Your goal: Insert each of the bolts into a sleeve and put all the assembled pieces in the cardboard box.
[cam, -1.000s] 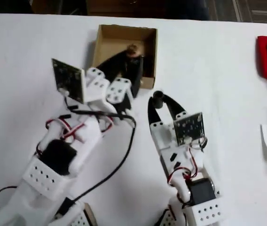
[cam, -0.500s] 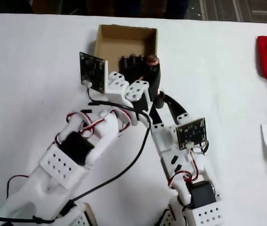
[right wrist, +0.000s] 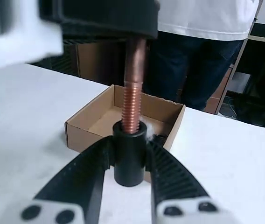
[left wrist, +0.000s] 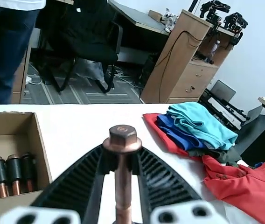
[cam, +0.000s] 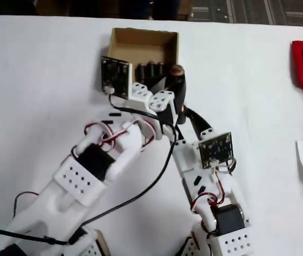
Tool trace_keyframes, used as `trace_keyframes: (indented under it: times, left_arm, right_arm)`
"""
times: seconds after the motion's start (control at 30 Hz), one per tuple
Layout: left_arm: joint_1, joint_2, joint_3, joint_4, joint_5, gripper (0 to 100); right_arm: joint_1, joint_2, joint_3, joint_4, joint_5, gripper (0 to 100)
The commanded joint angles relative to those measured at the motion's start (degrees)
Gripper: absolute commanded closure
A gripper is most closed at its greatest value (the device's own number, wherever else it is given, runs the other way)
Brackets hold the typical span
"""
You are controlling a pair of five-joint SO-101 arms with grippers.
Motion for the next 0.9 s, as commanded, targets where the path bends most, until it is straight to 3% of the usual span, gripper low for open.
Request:
trace_keyframes:
  times: [0.0,0.23,0.87]
  left_arm:
    - [2.3,0.2,-0.3,-0.9,-0.7,98]
    - [4.8,-0.2,-0.2,3.8,-15.0,98]
    - [5.0,-4.3,-0.1,14.2,-15.1,98]
  right_arm:
    - [-0.4,-1.6,-0.5,-1.4,-0.5,97.8]
    - [-0.3,-1.6,-0.5,-1.2,-0.5,97.8]
    - [0.1,-1.6,-0.8,-1.2,-0.5,97.8]
